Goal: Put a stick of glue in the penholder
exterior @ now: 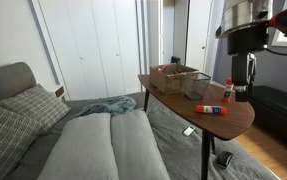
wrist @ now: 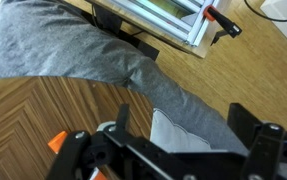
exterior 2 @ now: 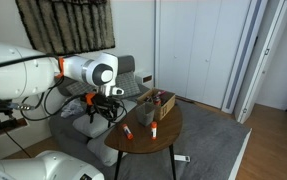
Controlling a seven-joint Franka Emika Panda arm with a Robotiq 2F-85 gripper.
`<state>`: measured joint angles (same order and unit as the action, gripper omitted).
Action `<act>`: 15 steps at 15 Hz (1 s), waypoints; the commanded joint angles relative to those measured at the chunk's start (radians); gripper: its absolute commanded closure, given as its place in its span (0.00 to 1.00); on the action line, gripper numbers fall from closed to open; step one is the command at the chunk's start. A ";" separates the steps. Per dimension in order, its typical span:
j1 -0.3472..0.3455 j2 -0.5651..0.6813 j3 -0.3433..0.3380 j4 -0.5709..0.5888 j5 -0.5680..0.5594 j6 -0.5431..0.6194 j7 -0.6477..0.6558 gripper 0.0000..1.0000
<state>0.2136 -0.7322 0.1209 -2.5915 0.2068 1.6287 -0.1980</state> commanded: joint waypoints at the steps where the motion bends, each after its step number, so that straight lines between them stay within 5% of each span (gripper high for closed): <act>1: 0.070 0.089 0.048 0.008 -0.028 0.120 -0.092 0.00; 3: 0.103 0.153 0.068 0.019 -0.042 0.198 -0.141 0.00; 11: 0.095 0.102 0.038 0.004 -0.017 0.152 -0.088 0.00; 15: 0.118 0.121 0.026 0.002 -0.067 0.274 -0.241 0.00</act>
<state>0.3059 -0.6281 0.1666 -2.5901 0.1843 1.8278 -0.3423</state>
